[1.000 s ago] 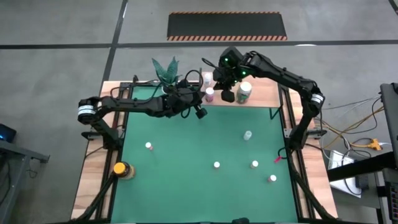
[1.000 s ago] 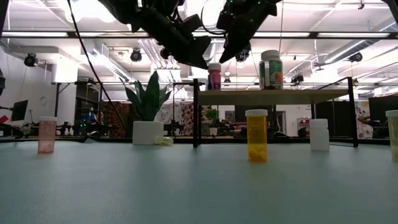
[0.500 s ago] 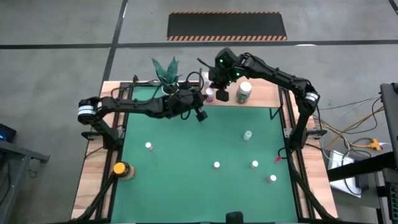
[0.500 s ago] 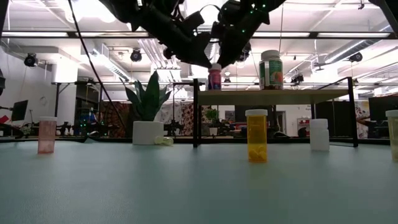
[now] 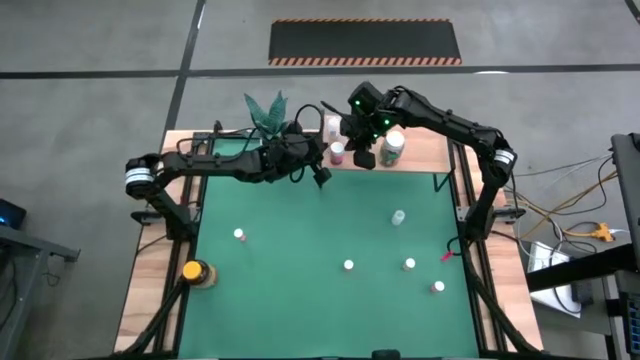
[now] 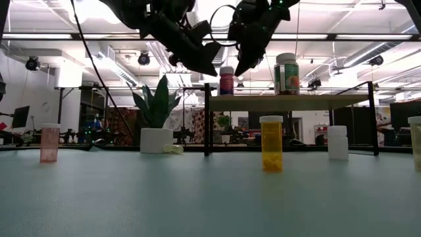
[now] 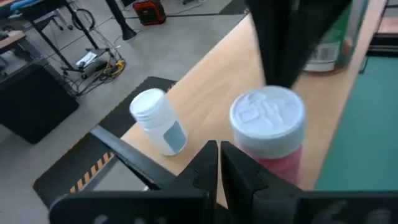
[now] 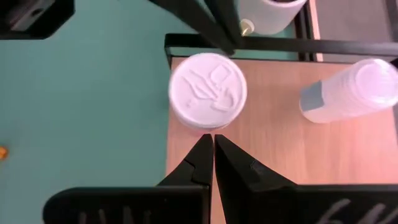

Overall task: Pick and place medicine bottles onto shelf by color
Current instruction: Put the pink pill bottle on the shelf

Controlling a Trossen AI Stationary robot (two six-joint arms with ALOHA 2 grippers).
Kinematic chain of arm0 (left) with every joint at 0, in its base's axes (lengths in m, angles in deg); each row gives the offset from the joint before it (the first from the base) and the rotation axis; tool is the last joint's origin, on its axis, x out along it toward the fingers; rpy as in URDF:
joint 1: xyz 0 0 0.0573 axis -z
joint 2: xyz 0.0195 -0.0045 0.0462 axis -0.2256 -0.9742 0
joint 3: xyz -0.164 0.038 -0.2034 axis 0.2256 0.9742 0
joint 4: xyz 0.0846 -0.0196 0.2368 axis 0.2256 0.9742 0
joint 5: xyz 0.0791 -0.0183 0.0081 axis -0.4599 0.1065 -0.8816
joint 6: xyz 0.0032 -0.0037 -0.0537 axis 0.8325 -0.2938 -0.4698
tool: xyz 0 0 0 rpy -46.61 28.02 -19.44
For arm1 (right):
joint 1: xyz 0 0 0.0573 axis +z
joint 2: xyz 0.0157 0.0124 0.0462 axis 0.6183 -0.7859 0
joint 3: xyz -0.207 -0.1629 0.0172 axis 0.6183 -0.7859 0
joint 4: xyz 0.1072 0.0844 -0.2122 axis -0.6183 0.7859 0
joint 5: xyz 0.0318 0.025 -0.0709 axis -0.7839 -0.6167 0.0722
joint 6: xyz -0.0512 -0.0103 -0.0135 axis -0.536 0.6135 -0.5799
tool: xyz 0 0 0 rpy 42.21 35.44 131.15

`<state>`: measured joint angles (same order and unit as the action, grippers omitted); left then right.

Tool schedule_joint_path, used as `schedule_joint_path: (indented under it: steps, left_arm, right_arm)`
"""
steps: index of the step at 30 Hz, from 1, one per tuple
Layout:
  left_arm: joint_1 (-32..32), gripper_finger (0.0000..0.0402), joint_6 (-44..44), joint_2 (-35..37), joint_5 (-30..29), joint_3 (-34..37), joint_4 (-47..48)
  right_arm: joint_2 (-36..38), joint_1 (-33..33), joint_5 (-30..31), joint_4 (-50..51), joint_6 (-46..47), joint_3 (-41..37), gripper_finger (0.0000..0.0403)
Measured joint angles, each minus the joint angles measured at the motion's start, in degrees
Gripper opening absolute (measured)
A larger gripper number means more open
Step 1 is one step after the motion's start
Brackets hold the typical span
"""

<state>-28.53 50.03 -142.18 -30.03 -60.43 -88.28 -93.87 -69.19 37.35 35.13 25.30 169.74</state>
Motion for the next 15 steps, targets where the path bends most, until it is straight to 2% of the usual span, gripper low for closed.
schedule_joint_path:
  steps: [9,15]
  left_arm:
    - [3.5,0.0001,0.0,1.1,1.2,0.0,4.0]
    - [3.0,0.0001,0.4,0.2,2.8,0.0,1.6]
  right_arm:
    - [0.0,0.0,2.1,-0.8,0.7,-0.1,0.0008]
    - [0.0,1.1,1.7,-0.7,0.7,-0.1,0.0008]
